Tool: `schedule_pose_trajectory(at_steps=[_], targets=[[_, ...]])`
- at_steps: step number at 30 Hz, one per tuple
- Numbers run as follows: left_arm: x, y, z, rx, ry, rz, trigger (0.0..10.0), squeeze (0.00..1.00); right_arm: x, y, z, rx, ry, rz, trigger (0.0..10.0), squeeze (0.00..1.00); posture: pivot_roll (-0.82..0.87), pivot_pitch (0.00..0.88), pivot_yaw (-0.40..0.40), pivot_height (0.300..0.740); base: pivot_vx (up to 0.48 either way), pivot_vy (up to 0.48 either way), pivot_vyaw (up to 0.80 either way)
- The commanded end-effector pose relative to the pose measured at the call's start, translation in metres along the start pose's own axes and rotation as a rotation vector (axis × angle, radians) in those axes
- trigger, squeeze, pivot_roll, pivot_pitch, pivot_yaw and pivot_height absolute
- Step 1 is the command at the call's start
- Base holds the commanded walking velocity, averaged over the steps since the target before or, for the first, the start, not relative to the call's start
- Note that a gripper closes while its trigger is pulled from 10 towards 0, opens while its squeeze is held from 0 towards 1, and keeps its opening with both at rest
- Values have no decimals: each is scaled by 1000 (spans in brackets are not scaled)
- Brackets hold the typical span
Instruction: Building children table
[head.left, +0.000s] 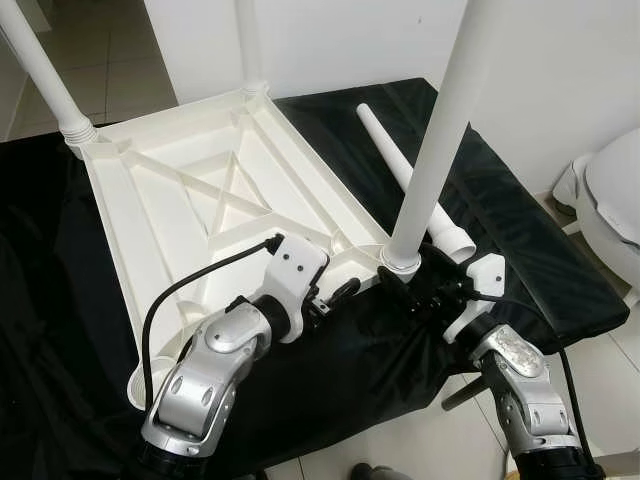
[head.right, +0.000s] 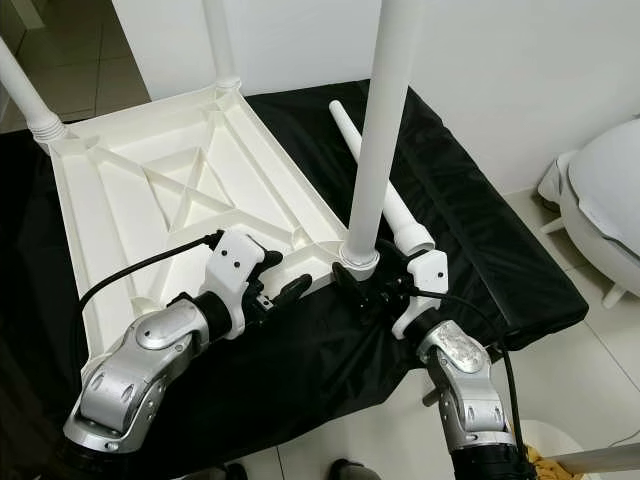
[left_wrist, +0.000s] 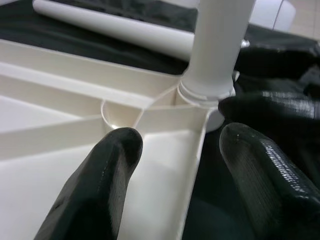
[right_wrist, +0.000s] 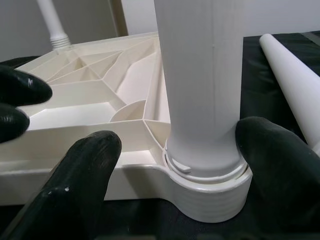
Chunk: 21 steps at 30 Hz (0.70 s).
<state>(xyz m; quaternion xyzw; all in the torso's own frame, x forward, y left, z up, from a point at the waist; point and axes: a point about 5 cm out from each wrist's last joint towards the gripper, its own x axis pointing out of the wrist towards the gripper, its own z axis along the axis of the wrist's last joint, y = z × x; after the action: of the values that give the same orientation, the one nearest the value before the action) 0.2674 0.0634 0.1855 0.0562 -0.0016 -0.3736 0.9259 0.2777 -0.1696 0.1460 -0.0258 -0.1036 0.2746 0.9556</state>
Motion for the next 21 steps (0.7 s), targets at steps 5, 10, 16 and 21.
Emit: schedule_pose_trajectory(at_steps=[5, 10, 16, 21], targets=[[3, 34, 0, 39, 8, 240, 10000, 0, -3, 8, -4, 32, -6, -37, 10000, 0, -54, 139, 37, 740, 0, 0, 0], [4, 46, -6, 46, 48, 303, 10000, 0, -8, 11, -6, 45, -5, -84, 10000, 0, -57, 140, 38, 740, 0, 0, 0], [0, 60, -10, 56, 88, 356, 10000, 0, -18, 18, -9, 57, 6, -105, 10000, 0, -73, 144, 45, 740, 0, 0, 0], [-7, 85, -11, 99, 147, 508, 10000, 0, -22, 19, -10, 60, 15, -122, 10000, 0, -73, 143, 45, 740, 0, 0, 0]])
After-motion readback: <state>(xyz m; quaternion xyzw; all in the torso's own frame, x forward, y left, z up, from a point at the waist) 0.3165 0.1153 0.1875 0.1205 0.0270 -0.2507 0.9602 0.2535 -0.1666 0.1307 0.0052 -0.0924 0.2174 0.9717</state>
